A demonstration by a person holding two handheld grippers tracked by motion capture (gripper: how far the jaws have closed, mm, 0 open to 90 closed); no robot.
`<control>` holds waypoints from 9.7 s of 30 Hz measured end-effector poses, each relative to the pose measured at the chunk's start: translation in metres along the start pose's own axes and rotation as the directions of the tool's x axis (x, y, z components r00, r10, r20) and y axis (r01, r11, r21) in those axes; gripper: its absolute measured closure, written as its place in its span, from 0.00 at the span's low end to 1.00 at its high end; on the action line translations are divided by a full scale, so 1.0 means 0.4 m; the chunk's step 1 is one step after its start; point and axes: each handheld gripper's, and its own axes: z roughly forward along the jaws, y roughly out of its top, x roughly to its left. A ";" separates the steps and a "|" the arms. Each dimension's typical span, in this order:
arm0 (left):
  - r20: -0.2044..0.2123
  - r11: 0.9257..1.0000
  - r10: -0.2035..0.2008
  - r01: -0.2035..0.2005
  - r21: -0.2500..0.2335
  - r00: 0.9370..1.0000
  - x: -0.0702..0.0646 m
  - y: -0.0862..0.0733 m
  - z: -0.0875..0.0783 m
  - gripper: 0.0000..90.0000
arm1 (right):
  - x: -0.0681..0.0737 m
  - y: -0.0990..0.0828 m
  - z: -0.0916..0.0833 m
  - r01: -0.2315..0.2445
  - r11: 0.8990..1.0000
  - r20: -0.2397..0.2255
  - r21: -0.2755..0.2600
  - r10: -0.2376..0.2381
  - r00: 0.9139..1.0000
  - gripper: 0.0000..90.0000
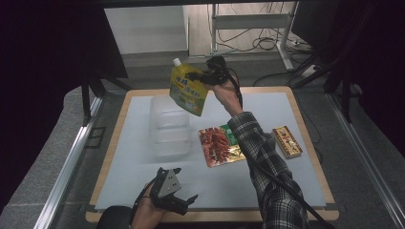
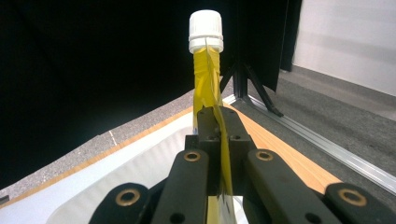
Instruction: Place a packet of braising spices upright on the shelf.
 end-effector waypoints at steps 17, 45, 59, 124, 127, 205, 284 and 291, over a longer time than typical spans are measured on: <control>0.006 1.000 -0.002 0.002 -0.005 1.000 0.001 0.000 -0.001 0.00 | 0.017 0.028 0.101 0.013 1.000 -0.008 -0.022 -0.013 1.000 0.98; 0.014 1.000 0.000 0.000 0.008 1.000 0.001 -0.002 0.003 0.00 | 0.010 -0.014 0.176 0.018 0.998 -0.031 0.064 -0.016 0.999 0.97; 0.018 1.000 0.003 -0.003 0.012 1.000 0.000 -0.002 0.005 0.00 | 0.028 -0.055 0.248 -0.019 0.996 -0.044 0.091 0.023 0.999 0.97; 0.033 0.996 -0.083 0.084 -0.029 0.996 0.014 -0.004 0.007 0.01 | 0.090 -0.144 0.011 0.128 0.970 -0.027 0.205 -0.126 0.992 0.04; 0.039 0.995 -0.085 0.087 -0.039 0.996 0.013 -0.004 0.006 0.01 | 0.096 -0.149 -0.003 0.135 0.968 -0.033 0.210 -0.131 0.991 0.04; 0.031 0.999 -0.040 0.041 -0.026 0.999 0.001 0.000 0.015 0.00 | 0.093 -0.479 -0.312 0.021 0.962 0.131 0.272 -0.059 0.990 0.03; 0.045 1.000 -0.009 0.009 0.004 0.999 -0.006 0.001 0.027 0.00 | -0.012 -0.615 -0.418 -0.343 0.916 0.233 0.208 0.294 0.927 0.03; 0.047 1.000 -0.003 0.002 0.006 0.999 -0.009 0.002 0.028 0.00 | 0.003 -0.623 -0.411 -0.370 0.898 0.179 0.236 0.334 0.925 0.03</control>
